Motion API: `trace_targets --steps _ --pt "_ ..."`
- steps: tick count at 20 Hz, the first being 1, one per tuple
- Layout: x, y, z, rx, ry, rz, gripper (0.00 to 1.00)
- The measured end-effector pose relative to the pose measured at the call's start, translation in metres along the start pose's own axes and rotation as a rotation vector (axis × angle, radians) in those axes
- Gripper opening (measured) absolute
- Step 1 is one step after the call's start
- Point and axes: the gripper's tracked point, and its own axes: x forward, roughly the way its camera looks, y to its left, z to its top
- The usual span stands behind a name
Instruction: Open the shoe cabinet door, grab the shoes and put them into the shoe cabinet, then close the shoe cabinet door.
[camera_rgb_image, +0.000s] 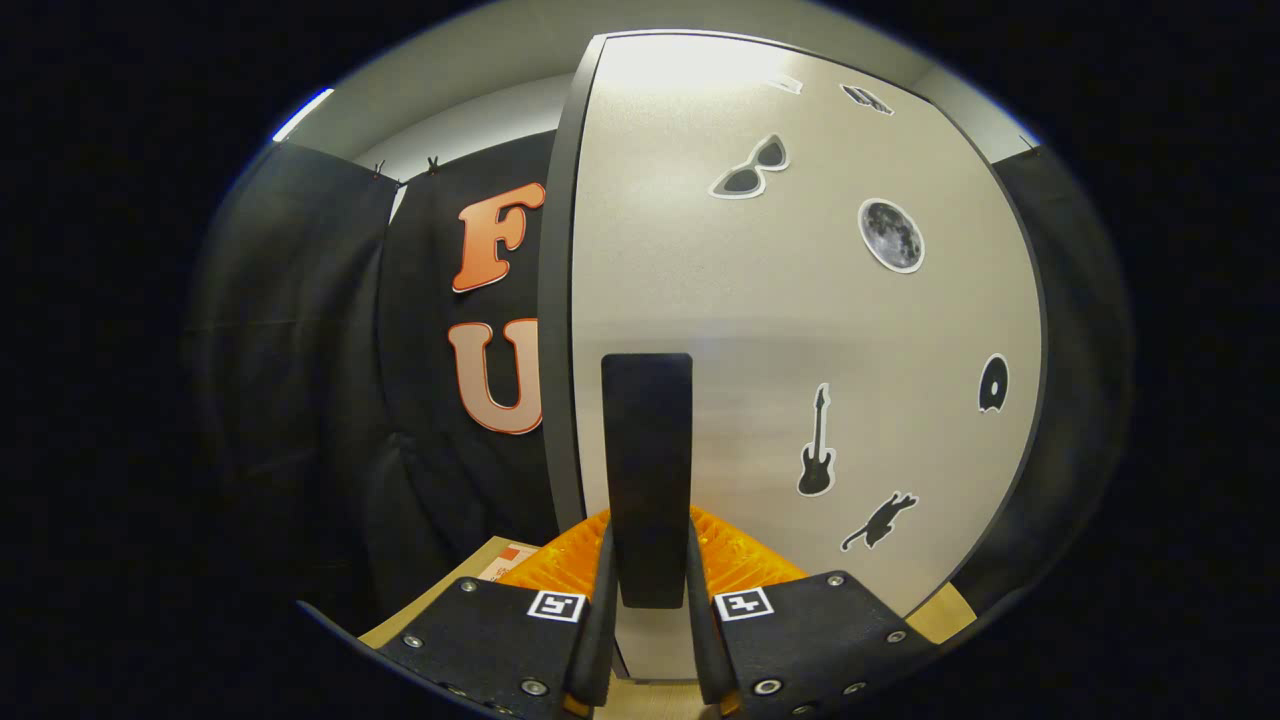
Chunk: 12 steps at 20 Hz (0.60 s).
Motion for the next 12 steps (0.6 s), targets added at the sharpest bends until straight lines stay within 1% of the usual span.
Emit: trace_targets --steps 5,7,8,12 --pt "-0.012 -0.003 0.001 0.014 0.001 -0.055 0.31" --pt "-0.017 -0.004 0.002 0.014 0.006 -0.057 0.31" --pt "-0.019 -0.004 0.000 0.022 0.012 -0.057 0.29" --pt "-0.035 -0.007 0.001 0.016 0.017 -0.068 0.29"
